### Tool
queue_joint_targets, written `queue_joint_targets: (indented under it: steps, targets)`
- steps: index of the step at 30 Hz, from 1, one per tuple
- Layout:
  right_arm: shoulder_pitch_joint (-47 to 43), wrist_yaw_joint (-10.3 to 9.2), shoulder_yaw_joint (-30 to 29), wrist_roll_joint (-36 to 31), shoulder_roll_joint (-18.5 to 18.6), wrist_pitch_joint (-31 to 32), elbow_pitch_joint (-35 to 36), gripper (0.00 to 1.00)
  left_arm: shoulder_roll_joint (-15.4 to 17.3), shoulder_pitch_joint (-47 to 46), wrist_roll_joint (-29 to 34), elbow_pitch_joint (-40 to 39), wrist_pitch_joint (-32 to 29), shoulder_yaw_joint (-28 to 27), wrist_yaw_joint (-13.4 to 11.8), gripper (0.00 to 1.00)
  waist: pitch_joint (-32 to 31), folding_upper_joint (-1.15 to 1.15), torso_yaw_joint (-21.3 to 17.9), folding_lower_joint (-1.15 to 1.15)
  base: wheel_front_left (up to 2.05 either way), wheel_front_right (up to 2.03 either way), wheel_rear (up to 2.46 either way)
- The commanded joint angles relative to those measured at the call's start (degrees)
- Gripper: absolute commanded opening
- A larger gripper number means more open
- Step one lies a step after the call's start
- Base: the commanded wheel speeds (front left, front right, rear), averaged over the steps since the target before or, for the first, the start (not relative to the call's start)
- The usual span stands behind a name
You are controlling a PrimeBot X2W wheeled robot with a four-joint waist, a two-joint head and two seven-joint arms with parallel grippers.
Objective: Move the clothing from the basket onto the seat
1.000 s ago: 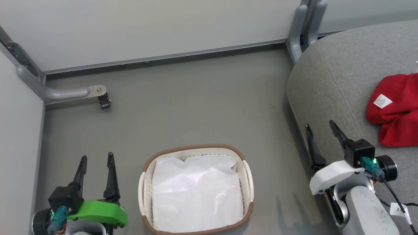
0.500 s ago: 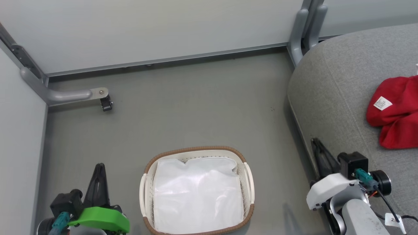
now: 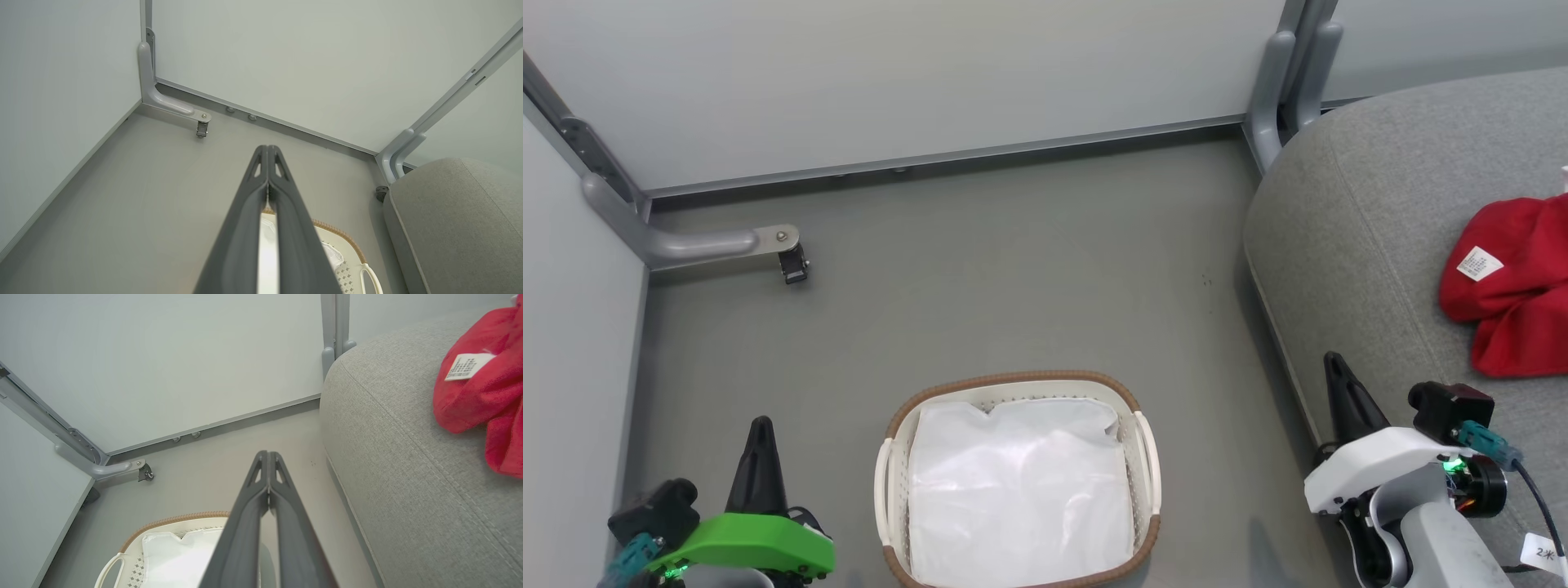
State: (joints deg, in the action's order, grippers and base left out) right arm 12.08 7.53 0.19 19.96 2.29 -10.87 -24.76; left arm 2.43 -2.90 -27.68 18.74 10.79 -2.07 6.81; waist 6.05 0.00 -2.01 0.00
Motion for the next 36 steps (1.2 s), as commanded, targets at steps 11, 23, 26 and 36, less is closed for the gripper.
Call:
queue_joint_targets:
  steps: [11, 23, 26, 36]
  targets:
    - [-0.9, -0.01, -1.3, 12.6, 0.3, 2.9, 2.8, 0.0, 0.2, -1.2, -11.2, -1.7, -2.9, -1.0, 0.2, 0.0, -0.6, 0.0, 0.2, 0.0, 0.0, 0.0, 0.0]
    - [-1.7, -0.02, -2.3, 23.0, 0.4, 5.4, 4.2, 0.0, 0.3, -1.8, -20.5, -2.2, -5.4, -1.6, 0.3, 0.0, -1.2, 0.0, 0.4, 0.0, 0.0, 0.0, 0.0]
    - [-2.0, -0.02, -2.5, 25.5, 0.4, 6.0, 4.6, 0.0, 0.3, -1.9, -22.7, -2.4, -6.0, -1.8, 0.3, 0.0, -1.4, 0.0, 0.5, 0.0, 0.0, 0.0, 0.0]
    - [-2.7, -0.03, -3.2, 33.0, 0.5, 7.8, 5.6, 0.0, 0.4, -2.3, -29.4, -2.8, -7.8, -2.3, 0.4, 0.0, -1.9, 0.0, 0.7, 0.0, 0.0, 0.0, 0.0]
